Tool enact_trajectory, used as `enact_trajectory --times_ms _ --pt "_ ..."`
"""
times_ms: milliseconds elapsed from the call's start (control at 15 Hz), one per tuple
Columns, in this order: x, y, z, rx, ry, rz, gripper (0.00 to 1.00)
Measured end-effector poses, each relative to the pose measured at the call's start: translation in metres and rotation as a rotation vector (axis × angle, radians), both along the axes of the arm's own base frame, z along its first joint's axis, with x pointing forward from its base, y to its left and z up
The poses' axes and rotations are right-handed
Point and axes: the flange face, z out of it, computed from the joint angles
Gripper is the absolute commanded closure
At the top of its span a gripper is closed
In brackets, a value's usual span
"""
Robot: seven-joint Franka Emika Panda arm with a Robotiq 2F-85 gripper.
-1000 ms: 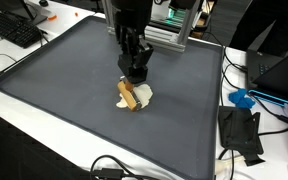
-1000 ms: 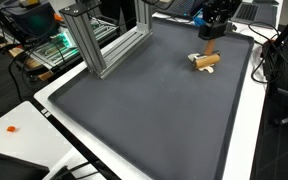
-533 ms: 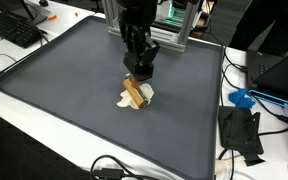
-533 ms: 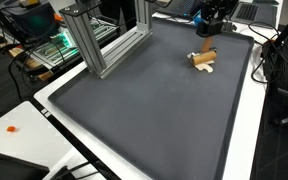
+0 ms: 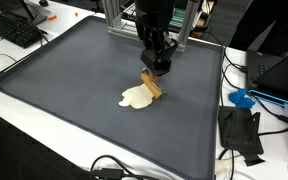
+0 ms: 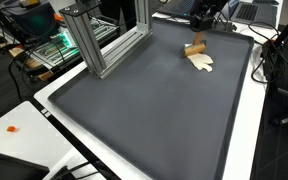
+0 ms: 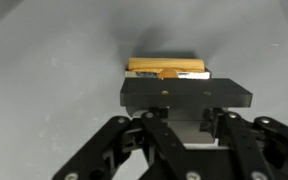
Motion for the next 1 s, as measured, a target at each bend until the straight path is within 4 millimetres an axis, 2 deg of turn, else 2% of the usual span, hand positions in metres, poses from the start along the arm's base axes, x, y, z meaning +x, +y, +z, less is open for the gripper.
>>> enact_trajectory --times_ms 400,1000 --pt "-0.0074 0.0043 -0.0061 0.034 0.060 0.004 0.78" --pt "-0.0070 -0.0008 -0.0069 0.055 0.068 0.043 0.78"
